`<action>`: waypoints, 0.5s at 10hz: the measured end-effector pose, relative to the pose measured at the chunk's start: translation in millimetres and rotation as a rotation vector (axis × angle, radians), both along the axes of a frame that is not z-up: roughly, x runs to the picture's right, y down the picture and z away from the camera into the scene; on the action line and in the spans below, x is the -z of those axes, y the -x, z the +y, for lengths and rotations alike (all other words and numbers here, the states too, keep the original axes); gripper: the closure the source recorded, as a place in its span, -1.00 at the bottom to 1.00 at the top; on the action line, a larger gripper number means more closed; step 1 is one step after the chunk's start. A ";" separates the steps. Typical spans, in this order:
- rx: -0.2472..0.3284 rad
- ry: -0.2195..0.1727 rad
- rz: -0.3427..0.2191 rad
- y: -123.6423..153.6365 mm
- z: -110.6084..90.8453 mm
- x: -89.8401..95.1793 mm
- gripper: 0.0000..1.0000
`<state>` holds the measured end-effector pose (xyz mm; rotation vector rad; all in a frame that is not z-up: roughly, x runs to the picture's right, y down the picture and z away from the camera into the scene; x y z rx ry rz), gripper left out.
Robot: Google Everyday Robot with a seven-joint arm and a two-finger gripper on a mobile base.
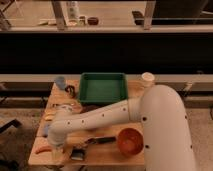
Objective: Place pepper in table surface
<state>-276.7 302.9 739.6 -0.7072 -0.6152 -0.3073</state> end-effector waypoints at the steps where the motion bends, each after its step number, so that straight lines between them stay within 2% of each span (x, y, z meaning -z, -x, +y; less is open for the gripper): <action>1: -0.002 -0.006 -0.007 -1.6 1.8 -0.4 -0.36; 3: -0.002 -0.007 -0.010 -4.5 11.6 -4.2 -0.23; 5: -0.001 -0.012 0.001 -7.6 17.2 -9.0 -0.23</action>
